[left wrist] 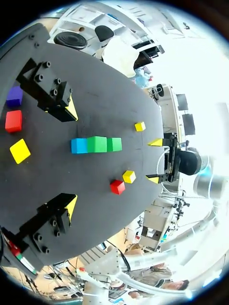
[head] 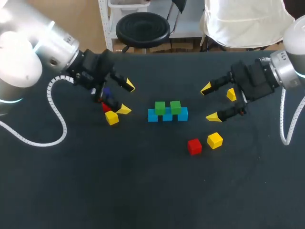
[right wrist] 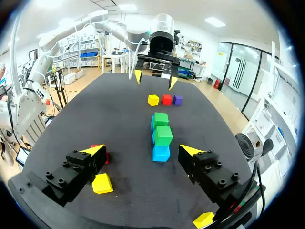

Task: Place the blue cubes, place green cubes on the blue cubes, place the yellow cubes on the green cubes, then place the red cubes on the yellow cubes, and place purple cube on the red cubes.

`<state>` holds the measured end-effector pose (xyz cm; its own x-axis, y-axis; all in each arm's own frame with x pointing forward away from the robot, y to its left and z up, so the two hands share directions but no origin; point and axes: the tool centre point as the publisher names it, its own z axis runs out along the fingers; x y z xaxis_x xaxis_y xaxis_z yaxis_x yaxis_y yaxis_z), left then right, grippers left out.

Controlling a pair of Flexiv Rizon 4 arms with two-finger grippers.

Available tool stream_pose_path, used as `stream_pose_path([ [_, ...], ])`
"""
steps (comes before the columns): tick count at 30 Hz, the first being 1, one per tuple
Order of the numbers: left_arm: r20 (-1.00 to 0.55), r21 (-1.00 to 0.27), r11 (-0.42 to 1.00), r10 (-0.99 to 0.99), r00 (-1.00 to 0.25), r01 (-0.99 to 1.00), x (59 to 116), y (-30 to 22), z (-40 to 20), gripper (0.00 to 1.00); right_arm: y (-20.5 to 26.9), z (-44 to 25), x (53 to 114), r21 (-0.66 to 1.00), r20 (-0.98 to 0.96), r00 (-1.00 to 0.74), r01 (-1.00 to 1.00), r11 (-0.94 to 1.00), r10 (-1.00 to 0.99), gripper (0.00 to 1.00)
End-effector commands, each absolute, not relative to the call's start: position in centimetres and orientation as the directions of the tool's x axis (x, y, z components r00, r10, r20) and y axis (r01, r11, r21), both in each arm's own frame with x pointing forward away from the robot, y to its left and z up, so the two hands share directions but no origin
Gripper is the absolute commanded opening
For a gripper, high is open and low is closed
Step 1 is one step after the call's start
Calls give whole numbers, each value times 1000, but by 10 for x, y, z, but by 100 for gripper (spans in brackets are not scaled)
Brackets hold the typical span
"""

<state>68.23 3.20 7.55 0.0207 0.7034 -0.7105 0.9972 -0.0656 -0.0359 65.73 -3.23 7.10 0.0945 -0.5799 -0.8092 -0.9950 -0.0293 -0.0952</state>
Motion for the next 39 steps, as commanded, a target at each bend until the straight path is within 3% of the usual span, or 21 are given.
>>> stream_pose_path([
  [1,-700,-34,-44,714,8,998,681,32,79,100,-33,71,657,-97,-810,95,-995,-28,-579,100],
  [8,-700,-34,-44,714,8,998,681,32,79,100,-33,71,657,-97,-810,95,-995,-28,-579,100],
  [16,-700,-34,-44,714,8,998,681,32,79,100,-65,73,624,-42,-779,86,-995,-85,-622,100],
  [25,-700,-34,-44,714,8,998,681,32,79,100,-69,58,597,8,-724,244,-932,-362,-645,100],
  [39,-700,-34,-44,714,8,998,681,32,79,100,-67,9,604,-17,-734,204,-959,-283,-648,100],
])
